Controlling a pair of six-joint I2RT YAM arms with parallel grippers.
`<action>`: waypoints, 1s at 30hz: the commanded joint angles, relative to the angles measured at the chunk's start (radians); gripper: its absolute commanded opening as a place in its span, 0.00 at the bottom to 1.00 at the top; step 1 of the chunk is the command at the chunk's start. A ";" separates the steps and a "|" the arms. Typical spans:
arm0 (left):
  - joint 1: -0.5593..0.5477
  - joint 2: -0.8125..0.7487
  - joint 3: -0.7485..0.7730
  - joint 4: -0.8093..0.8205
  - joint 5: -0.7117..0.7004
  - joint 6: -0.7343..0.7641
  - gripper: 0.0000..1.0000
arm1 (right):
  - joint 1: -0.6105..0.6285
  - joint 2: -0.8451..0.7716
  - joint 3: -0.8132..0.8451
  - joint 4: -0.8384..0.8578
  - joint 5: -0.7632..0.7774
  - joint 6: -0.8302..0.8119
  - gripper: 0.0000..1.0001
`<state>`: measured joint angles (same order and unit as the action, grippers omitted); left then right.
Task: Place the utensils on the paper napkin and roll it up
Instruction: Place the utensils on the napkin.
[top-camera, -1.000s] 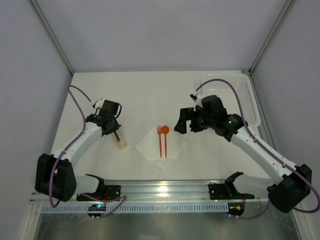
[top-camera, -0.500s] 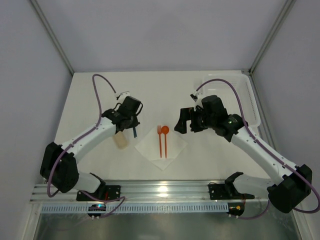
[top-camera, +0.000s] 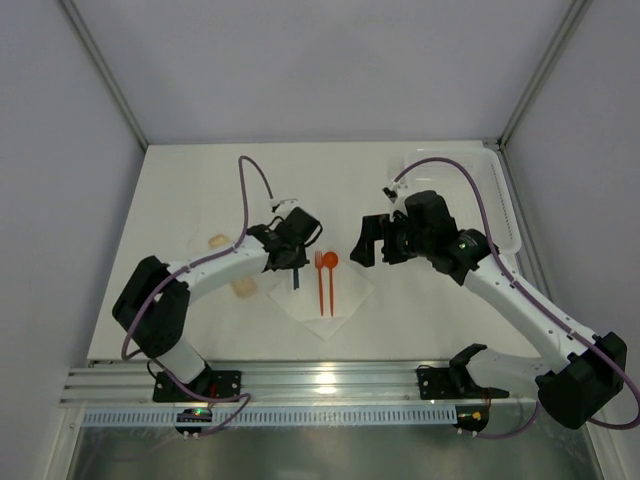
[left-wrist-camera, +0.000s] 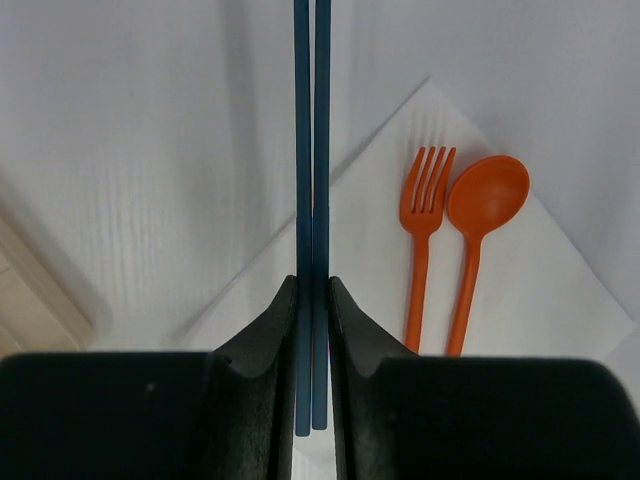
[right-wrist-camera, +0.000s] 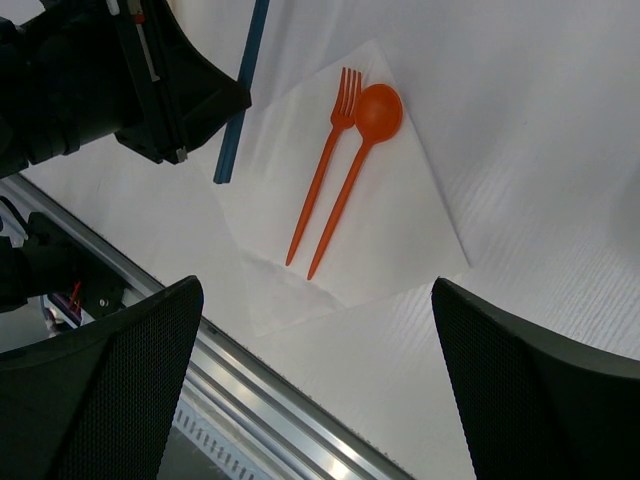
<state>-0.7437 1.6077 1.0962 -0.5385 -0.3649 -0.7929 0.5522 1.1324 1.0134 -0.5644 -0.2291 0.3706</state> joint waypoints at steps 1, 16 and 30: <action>-0.031 0.035 0.039 0.051 -0.037 -0.051 0.00 | 0.002 -0.019 0.007 0.008 0.017 -0.001 1.00; -0.095 0.146 0.073 0.090 -0.046 -0.104 0.00 | 0.002 -0.036 0.001 0.006 0.043 0.002 0.99; -0.129 0.161 0.059 0.098 -0.055 -0.115 0.00 | 0.002 -0.033 0.001 0.009 0.034 0.002 0.99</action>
<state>-0.8608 1.7702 1.1389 -0.4747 -0.3866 -0.8879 0.5522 1.1191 1.0130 -0.5652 -0.2039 0.3721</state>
